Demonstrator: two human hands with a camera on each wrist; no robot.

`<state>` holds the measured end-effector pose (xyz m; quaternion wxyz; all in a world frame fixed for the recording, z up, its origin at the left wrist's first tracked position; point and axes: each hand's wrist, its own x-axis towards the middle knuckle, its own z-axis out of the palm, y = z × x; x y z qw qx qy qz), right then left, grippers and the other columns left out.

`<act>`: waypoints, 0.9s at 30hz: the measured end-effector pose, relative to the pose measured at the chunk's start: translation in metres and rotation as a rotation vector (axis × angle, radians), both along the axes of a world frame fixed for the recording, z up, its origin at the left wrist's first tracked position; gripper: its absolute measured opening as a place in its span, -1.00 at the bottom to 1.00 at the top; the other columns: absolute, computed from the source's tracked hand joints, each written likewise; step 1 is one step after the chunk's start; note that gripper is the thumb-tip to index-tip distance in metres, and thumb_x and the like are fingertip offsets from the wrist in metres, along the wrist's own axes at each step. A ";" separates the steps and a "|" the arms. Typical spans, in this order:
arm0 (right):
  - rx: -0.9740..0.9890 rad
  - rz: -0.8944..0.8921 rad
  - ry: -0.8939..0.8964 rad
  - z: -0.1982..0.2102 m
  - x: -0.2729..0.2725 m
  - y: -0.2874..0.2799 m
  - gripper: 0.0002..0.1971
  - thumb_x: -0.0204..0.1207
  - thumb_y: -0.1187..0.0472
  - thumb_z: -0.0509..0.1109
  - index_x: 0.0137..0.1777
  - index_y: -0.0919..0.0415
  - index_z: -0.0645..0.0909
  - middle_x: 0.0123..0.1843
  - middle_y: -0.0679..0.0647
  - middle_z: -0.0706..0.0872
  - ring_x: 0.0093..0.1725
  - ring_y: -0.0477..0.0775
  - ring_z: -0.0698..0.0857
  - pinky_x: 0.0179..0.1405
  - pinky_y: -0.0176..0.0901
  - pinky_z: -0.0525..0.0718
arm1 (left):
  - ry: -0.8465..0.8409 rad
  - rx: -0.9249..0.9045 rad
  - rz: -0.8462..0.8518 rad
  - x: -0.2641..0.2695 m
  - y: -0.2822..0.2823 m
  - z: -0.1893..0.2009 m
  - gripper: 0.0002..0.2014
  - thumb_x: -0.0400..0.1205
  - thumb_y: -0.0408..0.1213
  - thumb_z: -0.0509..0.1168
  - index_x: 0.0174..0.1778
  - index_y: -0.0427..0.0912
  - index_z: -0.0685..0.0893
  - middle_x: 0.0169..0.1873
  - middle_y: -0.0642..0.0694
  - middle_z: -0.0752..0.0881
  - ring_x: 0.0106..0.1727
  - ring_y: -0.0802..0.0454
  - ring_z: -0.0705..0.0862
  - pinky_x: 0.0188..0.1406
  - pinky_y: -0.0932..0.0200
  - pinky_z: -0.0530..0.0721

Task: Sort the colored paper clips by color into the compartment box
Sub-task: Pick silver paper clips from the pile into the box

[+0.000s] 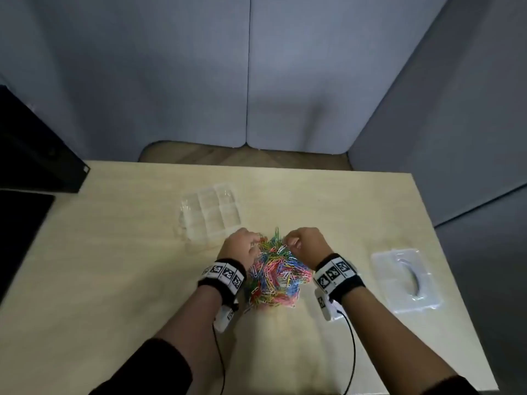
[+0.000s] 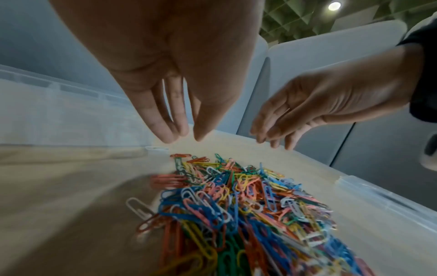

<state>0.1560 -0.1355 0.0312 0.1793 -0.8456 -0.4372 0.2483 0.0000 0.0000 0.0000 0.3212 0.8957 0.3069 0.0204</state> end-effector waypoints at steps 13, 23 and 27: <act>-0.086 0.024 0.078 -0.052 0.007 0.016 -0.92 0.53 0.16 0.51 -0.16 0.10 0.82 -0.13 -0.04 0.81 -0.20 -0.12 0.74 -0.08 -0.22 0.75 | 0.025 0.088 0.112 0.017 0.020 -0.032 -0.85 0.64 -0.41 0.30 -0.02 -0.22 0.79 -0.11 -0.11 0.70 -0.03 -0.06 0.62 0.06 0.06 0.66; 0.097 -0.426 0.656 -0.043 0.044 0.018 -0.77 0.57 0.45 0.34 0.09 0.20 0.76 0.01 0.28 0.78 -0.11 0.19 0.85 0.05 0.12 0.82 | 0.106 -0.041 0.151 0.015 0.021 -0.036 -0.71 0.68 -0.50 0.09 -0.27 -0.08 0.52 -0.22 -0.06 0.50 -0.19 -0.04 0.50 -0.27 0.18 0.48; 0.007 -0.392 0.437 -0.046 0.044 0.035 -0.95 0.48 0.23 0.52 -0.10 0.17 0.74 -0.18 0.05 0.78 -0.23 0.00 0.78 -0.27 -0.22 0.77 | 0.098 -0.159 0.192 0.016 0.022 -0.035 -0.86 0.71 -0.32 0.20 -0.06 -0.13 0.66 -0.03 -0.10 0.56 -0.07 -0.03 0.57 0.01 0.16 0.52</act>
